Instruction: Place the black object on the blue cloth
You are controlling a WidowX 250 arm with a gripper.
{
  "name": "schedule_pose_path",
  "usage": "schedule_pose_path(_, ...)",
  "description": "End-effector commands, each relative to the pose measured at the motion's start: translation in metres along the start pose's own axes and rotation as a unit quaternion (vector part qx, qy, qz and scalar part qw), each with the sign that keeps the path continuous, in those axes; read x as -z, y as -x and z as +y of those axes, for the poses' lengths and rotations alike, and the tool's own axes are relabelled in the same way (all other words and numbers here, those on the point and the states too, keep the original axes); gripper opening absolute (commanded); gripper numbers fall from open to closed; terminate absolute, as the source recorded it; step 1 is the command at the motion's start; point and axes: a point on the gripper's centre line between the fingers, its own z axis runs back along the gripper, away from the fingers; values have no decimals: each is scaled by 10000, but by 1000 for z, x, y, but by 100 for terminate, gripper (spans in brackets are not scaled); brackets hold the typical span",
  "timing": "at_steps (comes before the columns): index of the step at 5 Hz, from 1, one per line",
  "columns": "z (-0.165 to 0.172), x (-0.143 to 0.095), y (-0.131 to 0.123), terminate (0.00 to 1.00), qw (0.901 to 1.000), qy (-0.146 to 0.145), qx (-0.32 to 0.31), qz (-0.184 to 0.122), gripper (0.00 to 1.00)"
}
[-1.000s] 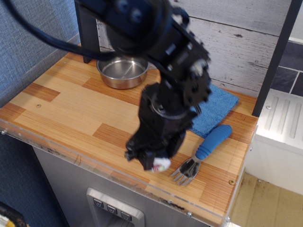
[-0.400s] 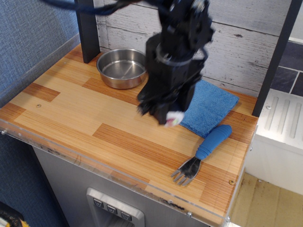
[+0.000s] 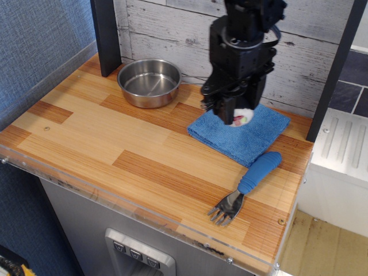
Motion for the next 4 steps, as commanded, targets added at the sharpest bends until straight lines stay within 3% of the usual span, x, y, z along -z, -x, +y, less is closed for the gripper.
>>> schedule_pose_path(1,-24,17,-3,0,9991,109,360,-218,0)
schedule_pose_path(3,-32,33,-10,0,9984,54,434,-365,0)
schedule_pose_path(4,-30,41,-11,0,9989,-160,365,-239,100)
